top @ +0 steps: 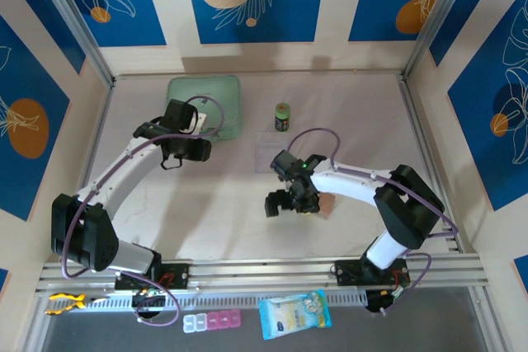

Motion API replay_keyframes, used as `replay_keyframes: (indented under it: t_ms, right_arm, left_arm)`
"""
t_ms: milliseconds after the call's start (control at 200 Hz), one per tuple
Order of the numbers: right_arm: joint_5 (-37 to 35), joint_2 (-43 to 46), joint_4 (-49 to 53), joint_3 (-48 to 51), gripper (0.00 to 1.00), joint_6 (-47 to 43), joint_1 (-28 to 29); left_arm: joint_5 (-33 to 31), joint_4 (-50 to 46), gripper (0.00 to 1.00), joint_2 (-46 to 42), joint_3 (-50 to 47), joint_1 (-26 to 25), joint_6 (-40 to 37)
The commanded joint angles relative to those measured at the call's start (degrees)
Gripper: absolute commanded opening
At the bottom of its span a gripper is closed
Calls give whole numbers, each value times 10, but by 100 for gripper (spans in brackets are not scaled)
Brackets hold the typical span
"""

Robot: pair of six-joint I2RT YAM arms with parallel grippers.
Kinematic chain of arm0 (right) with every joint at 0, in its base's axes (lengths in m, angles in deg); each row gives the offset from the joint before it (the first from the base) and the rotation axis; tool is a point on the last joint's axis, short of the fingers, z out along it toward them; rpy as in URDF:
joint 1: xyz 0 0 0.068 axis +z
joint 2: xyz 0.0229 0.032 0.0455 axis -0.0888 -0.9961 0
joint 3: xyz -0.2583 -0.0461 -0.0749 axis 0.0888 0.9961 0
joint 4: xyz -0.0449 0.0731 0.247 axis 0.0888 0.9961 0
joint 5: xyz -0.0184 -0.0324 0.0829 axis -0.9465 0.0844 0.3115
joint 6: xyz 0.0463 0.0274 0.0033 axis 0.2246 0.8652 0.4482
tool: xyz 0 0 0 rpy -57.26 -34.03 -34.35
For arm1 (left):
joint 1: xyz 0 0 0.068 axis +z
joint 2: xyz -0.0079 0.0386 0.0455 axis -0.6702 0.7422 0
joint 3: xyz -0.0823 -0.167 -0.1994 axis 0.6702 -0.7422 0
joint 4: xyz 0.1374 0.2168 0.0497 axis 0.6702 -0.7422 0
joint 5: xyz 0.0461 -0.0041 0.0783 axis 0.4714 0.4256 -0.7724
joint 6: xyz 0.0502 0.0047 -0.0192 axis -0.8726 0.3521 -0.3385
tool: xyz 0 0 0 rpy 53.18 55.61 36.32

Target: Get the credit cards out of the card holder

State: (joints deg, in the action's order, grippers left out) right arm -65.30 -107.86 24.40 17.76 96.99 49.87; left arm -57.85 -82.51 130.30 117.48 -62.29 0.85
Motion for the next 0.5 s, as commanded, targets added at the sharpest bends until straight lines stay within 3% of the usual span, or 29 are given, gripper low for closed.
replay_keyframes:
  t_ms: [0, 495]
  right_arm:
    - [-6, 3, 5, -22, 98, -59, -38]
    - [-1, 30, -7, -18, 99, -150, -253]
  left_arm:
    - [-8, 2, 43, 9, -1, 9, -5]
    - [-13, 0, 43, 12, -2, 12, -6]
